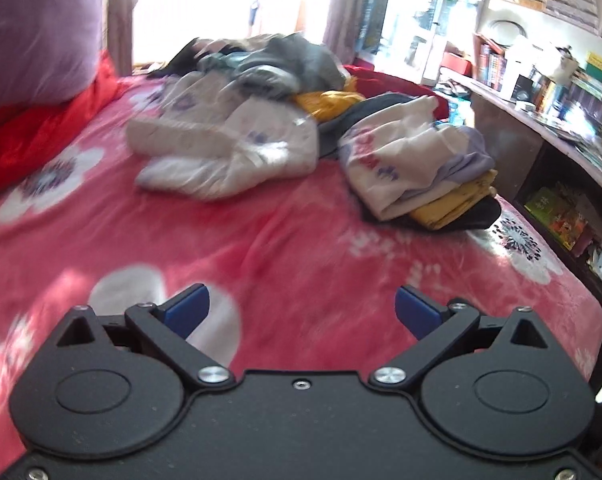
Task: Fold clothes
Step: 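Reach the left tool into the clothes pile and grasp the cream sweatshirt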
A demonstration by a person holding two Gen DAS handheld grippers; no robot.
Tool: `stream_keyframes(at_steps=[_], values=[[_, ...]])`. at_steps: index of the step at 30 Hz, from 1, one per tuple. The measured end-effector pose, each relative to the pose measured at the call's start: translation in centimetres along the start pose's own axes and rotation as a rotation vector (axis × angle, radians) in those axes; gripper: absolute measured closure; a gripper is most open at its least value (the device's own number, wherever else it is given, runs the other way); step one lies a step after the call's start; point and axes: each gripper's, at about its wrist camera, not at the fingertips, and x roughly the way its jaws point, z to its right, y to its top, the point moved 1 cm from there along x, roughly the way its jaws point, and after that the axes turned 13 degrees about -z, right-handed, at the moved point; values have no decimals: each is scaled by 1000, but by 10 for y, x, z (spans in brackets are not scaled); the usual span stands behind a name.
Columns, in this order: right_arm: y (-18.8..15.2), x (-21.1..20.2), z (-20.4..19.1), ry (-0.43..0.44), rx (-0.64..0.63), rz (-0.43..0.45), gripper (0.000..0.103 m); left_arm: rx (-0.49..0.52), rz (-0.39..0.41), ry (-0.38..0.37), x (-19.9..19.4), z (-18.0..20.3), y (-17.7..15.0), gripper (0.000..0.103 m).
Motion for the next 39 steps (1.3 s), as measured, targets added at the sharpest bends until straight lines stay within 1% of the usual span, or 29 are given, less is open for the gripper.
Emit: stream_keyframes(at_steps=[3, 4, 5, 6, 12, 15, 16, 19, 20, 22, 23, 24, 25, 26, 27, 36, 39], values=[[4, 4, 10, -14, 64, 46, 0, 45, -5, -17, 21, 21, 29, 4], [6, 4, 14, -11, 84, 59, 0, 65, 0, -12, 28, 27, 36, 10], [7, 5, 17, 2, 103, 63, 0, 87, 5, -6, 34, 34, 43, 13], [9, 6, 22, 16, 122, 62, 0, 108, 10, 1, 41, 40, 49, 13], [15, 12, 45, 8, 259, 19, 0, 235, 43, 39, 79, 80, 88, 13], [17, 14, 50, 7, 271, -15, 0, 299, 59, 58, 99, 100, 107, 13], [16, 14, 51, 7, 270, -15, 0, 309, 57, 44, 106, 101, 112, 13], [15, 16, 50, 4, 261, -25, 0, 289, 75, 31, 117, 118, 123, 23], [15, 17, 49, 1, 257, -31, 0, 278, 80, 24, 120, 121, 127, 33], [15, 19, 48, -3, 251, -36, 0, 253, 68, 0, 129, 124, 134, 47], [15, 19, 48, -5, 248, -38, 0, 243, 56, -11, 134, 126, 137, 49], [15, 20, 48, -7, 245, -40, 0, 237, 61, -14, 131, 123, 136, 52], [15, 20, 47, -9, 242, -42, 0, 233, 67, -15, 127, 120, 136, 68], [15, 21, 47, -11, 240, -43, 0, 228, 74, -17, 123, 117, 135, 89], [15, 21, 47, -12, 238, -44, 0, 223, 81, -19, 119, 114, 134, 95], [14, 20, 44, -24, 223, -46, 0, 180, 141, -35, 83, 86, 128, 99], [13, 18, 43, -28, 225, -42, 0, 138, 171, -24, 53, 62, 112, 99]])
